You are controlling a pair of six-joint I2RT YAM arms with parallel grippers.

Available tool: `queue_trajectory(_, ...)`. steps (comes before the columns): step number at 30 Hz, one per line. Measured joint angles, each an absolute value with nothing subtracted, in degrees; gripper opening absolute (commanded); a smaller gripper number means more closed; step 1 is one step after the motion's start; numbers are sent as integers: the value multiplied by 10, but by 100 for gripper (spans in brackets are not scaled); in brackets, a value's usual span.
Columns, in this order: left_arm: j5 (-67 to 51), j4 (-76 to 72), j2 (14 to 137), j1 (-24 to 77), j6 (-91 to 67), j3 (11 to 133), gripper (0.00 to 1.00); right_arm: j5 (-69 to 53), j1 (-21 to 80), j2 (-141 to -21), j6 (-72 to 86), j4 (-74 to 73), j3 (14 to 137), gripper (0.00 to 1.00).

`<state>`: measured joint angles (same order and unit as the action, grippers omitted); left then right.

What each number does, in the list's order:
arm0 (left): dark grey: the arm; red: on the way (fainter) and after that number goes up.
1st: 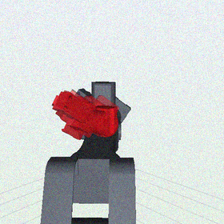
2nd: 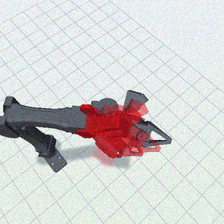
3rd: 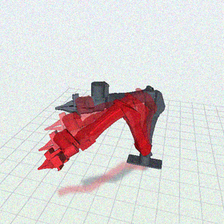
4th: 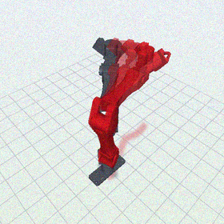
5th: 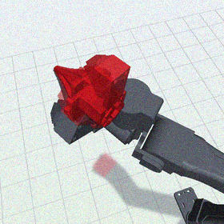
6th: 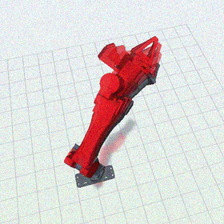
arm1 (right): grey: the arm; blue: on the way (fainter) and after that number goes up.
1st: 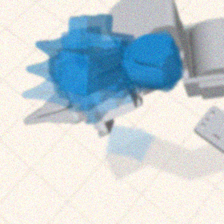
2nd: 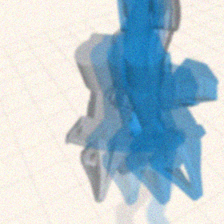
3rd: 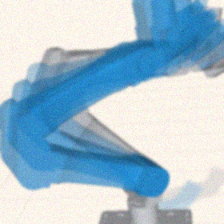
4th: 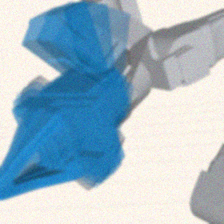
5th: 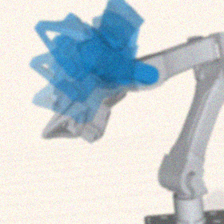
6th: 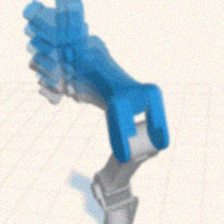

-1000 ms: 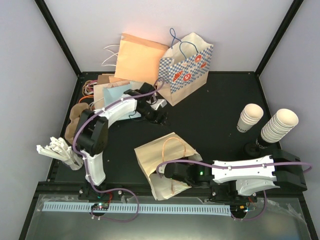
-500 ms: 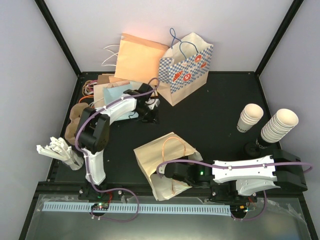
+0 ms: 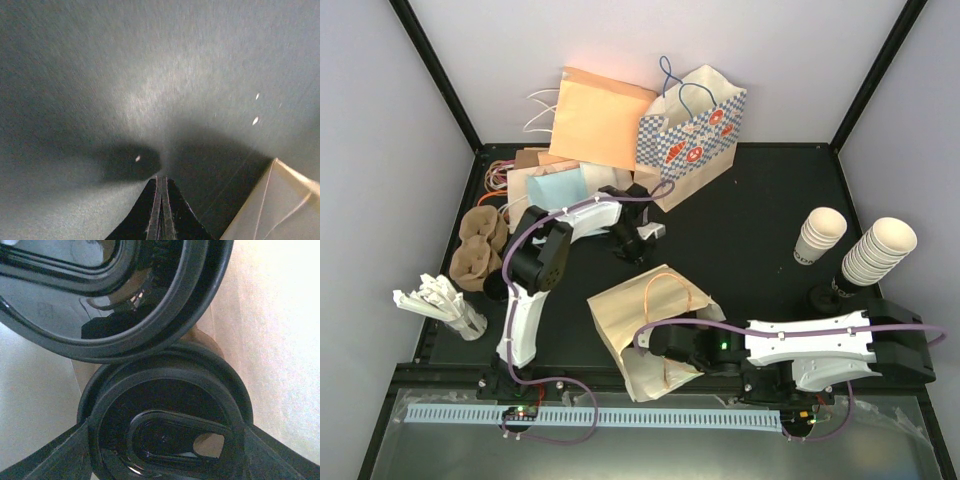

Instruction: Pack the takeout coffee

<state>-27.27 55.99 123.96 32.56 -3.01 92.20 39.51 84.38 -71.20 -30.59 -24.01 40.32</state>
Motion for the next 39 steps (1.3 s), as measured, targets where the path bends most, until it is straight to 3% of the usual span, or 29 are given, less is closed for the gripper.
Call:
queue_trajectory(16, -351, 576, 1258, 327, 63, 891, 1, 385, 844, -699, -306, -262, 406, 62)
queue_trajectory(39, -551, 608, 1283, 332, 151, 891, 2, 370, 844, -696, -309, -255, 401, 62)
